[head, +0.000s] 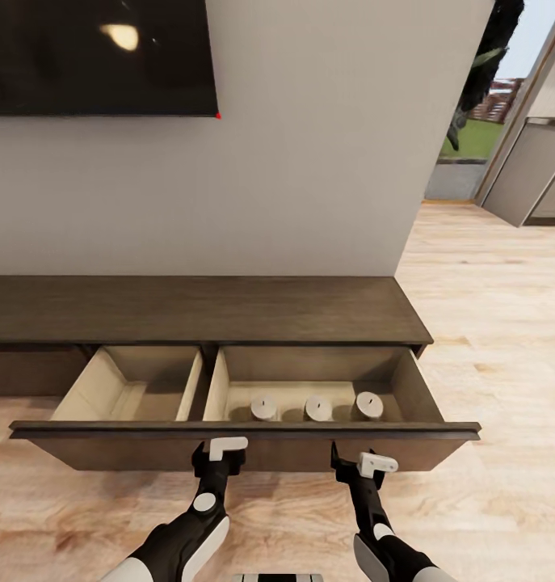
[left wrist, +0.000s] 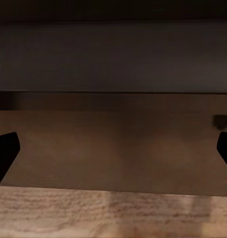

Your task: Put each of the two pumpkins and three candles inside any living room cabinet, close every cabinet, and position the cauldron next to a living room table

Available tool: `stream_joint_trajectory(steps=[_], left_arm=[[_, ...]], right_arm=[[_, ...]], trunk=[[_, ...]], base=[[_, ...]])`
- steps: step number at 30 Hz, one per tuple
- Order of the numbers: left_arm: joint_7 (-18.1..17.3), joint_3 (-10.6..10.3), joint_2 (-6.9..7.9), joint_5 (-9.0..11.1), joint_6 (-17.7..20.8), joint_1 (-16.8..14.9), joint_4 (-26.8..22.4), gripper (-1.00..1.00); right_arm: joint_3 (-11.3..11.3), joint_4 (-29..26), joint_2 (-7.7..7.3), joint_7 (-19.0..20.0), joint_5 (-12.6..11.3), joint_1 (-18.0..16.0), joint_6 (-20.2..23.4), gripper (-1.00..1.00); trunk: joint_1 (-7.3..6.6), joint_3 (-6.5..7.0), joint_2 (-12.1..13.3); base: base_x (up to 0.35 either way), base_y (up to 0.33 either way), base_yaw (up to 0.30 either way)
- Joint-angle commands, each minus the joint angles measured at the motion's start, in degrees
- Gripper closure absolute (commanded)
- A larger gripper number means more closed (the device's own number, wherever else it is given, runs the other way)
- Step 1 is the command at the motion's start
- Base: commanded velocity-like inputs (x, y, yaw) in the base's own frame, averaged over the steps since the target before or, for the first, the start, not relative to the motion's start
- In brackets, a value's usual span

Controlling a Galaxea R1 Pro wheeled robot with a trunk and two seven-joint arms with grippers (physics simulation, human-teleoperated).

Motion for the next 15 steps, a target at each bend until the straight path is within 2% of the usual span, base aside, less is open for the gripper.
stream_joint_trajectory(steps=[1, 5, 15], left_arm=[[0.38, -0.42, 0.06, 0.54, -0.42, -0.09, 0.02, -1.00], [0.15, -0.40, 0.07, 0.53, -0.41, -0.09, 0.02, -1.00], [0.08, -0.40, -0.01, 0.49, -0.40, -0.09, 0.02, -1.00]], right_arm=[[0.49, 0.05, -0.02, -0.46, -0.17, -0.05, -0.20, -1.00], [0.49, 0.07, -0.02, -0.49, -0.17, -0.05, -0.24, -1.00], [0.49, 0.15, -0.02, -0.51, -0.17, -0.05, -0.25, -1.00]], trunk=[[-0.01, -0.04, -0.02], [-0.01, -0.04, -0.02], [-0.01, -0.04, -0.02]], base=[[0.003, 0.000, 0.000], [0.083, 0.014, 0.000], [0.287, 0.087, 0.000]])
